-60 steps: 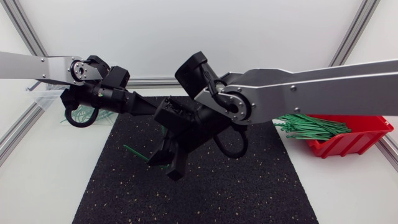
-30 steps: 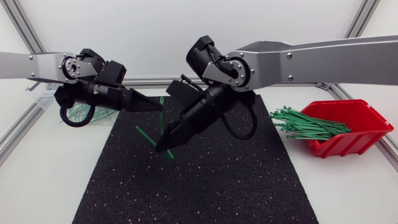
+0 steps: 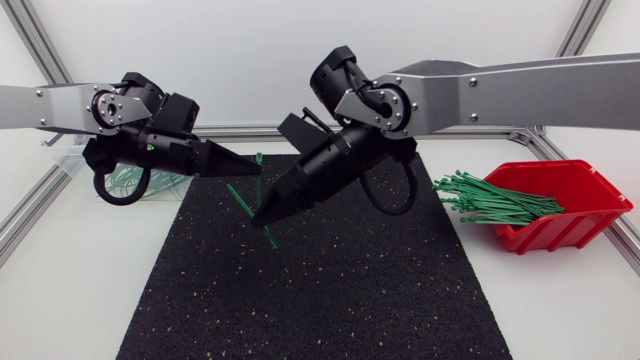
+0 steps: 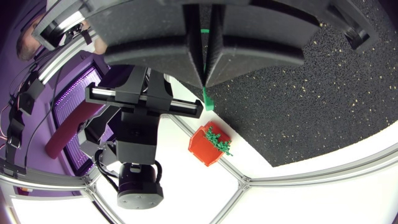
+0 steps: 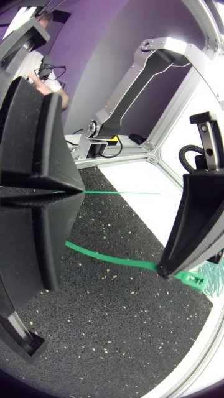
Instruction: Take a green cable tie from the red box, thread the tail through the head to close it, then place it in the transparent bin on the left.
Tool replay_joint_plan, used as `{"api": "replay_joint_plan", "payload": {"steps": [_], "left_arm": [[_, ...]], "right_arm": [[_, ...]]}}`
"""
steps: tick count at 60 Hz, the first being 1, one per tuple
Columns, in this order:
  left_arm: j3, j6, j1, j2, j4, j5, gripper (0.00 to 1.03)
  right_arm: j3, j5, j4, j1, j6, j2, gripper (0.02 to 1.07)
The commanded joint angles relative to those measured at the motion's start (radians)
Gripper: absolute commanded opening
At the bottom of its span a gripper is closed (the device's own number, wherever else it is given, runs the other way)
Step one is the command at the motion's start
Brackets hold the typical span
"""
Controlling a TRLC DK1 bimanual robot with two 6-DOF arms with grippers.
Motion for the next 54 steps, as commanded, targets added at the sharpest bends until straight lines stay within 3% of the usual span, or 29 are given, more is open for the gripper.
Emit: {"api": "replay_joint_plan", "payload": {"steps": [1,23,32,46,54], "left_arm": [[-0.046,0.014,-0.013,-0.027,0.026,0.008,0.04],[-0.188,-0.034,-0.010,-0.048,0.276,0.005,0.04],[-0.241,-0.108,-0.019,-0.051,0.424,0.005,0.04],[-0.361,-0.391,-0.060,-0.068,0.825,-0.046,0.04],[-0.413,-0.510,-0.082,-0.103,0.963,-0.087,0.04]], "right_arm": [[-0.003,-0.020,-0.006,-0.018,0.062,-0.003,0.08],[0.011,-0.067,-0.117,-0.035,0.048,0.020,0.08],[0.034,-0.144,-0.192,-0.088,0.054,0.037,0.08],[0.000,-0.159,-0.189,-0.096,0.076,-0.015,0.08],[-0.018,-0.189,-0.178,-0.102,0.123,-0.034,0.07]]}}
